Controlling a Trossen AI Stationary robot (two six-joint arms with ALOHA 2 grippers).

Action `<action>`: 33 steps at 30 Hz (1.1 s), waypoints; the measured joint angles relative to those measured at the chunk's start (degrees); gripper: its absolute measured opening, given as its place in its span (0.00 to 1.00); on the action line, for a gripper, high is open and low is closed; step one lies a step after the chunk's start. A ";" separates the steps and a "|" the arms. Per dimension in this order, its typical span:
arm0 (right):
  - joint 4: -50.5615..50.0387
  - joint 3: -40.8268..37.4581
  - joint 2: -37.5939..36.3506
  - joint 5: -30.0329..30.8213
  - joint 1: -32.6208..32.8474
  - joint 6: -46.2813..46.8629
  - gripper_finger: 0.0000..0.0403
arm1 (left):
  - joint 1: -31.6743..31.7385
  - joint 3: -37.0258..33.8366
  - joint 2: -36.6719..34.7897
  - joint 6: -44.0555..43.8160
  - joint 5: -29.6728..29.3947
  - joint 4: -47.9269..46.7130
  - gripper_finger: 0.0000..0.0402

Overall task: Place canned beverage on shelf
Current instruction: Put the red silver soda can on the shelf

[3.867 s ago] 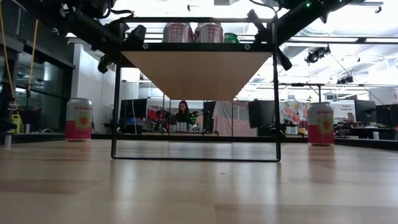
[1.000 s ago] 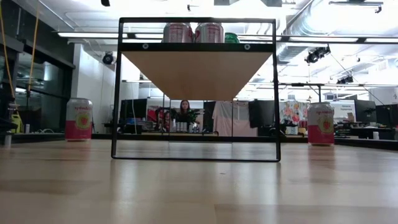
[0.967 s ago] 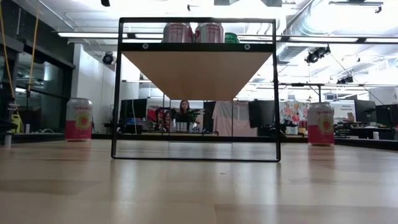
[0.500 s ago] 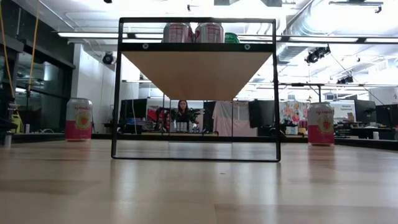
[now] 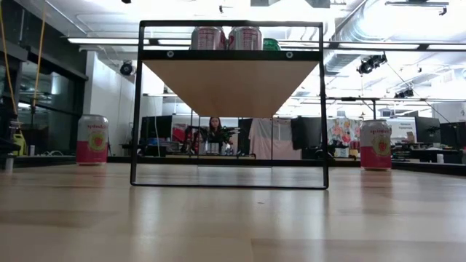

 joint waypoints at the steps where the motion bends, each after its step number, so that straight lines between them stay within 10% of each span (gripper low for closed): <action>1: -0.05 0.00 0.12 -0.02 0.25 -0.01 0.98 | 0.00 0.00 0.00 0.00 -0.01 0.00 0.00; 33: 18.24 -7.26 -0.11 1.28 4.10 -1.19 0.85 | -0.04 0.00 1.12 0.02 -0.25 -4.93 0.00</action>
